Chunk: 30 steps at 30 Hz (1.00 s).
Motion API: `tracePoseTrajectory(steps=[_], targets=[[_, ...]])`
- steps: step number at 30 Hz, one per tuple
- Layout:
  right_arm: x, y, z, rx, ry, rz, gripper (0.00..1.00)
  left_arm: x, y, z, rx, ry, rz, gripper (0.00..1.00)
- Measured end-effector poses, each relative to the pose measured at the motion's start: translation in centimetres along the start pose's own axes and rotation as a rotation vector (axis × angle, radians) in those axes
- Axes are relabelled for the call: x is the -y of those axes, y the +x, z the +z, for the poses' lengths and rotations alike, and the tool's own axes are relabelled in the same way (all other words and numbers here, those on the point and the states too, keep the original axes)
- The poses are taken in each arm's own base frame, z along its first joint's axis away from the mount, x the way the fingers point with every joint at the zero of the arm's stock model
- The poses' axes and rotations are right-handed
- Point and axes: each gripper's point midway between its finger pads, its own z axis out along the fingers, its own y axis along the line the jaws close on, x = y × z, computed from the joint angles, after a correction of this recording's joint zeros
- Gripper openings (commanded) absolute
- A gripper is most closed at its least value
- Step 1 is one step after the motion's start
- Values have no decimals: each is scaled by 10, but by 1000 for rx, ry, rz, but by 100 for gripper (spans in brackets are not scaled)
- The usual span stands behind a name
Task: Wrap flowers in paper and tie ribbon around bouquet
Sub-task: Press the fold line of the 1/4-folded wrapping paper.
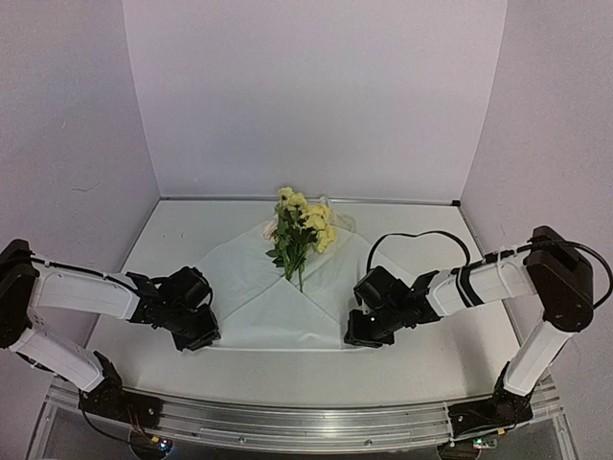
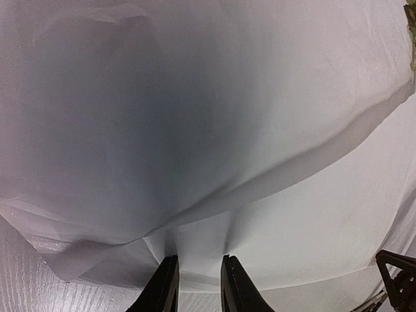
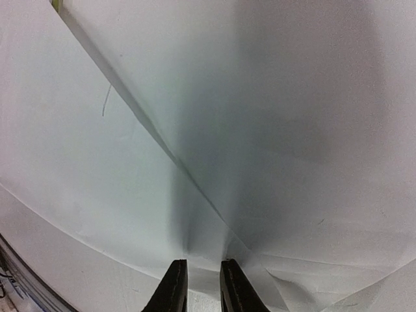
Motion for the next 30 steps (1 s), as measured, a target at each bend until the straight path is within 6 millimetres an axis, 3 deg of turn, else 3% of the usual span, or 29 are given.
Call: tracePoseTrajectory(steps=[4, 7, 11, 14, 16, 19, 23, 30], targets=[[4, 0, -2, 13, -16, 7, 19, -3, -2, -1, 3, -29, -84, 26], [9, 0, -4, 22, -22, 14, 19, -9, -5, -3, 18, -70, -140, 33], [16, -1, -7, 33, -25, 24, 22, -31, -12, -12, 63, -182, -168, 34], [21, -2, -11, 38, -16, 32, 29, -53, -15, -21, 83, -294, -129, 33], [24, -2, -13, 35, -7, 40, 40, -53, -19, -27, 93, -316, -75, 34], [28, 0, -20, 30, 12, 42, 56, -28, -31, -36, 124, -275, 26, 35], [40, 7, -34, 17, 66, 51, 61, 15, -39, -48, 170, -181, 200, 35], [55, 18, -59, 88, 144, 59, 67, 71, -16, -48, 163, -26, 521, 33]])
